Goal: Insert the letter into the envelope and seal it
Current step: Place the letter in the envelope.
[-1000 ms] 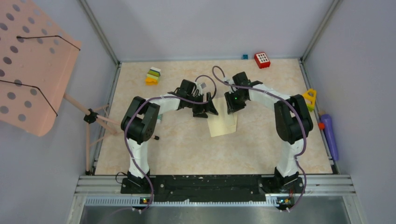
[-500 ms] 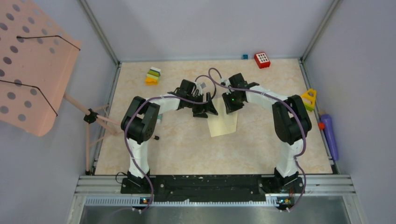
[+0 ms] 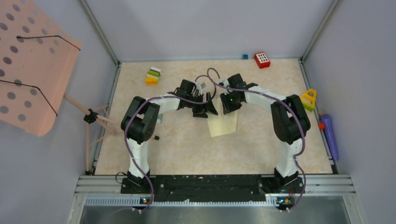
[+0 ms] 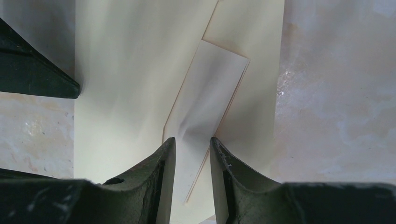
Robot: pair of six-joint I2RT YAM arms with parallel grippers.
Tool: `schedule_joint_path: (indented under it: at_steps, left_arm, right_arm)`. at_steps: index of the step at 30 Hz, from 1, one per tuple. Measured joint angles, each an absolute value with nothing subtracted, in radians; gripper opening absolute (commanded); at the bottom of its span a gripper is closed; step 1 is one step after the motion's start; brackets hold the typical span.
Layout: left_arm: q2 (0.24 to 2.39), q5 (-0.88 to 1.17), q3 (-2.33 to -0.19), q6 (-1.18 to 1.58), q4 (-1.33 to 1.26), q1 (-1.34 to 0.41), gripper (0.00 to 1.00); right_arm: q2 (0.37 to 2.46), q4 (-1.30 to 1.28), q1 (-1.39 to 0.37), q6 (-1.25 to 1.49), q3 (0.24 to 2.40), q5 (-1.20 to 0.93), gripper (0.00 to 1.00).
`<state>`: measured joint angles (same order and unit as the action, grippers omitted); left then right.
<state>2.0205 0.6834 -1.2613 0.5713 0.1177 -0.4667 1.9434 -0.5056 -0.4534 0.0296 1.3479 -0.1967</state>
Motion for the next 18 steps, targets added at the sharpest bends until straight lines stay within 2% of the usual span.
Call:
schedule_joint_path:
  at_steps: [18]
  left_arm:
    - [2.02,0.685,-1.261,0.572,0.118,-0.467,0.85]
  right_arm:
    - [1.958,-0.486,-0.471,0.037,1.348,-0.211,0.35]
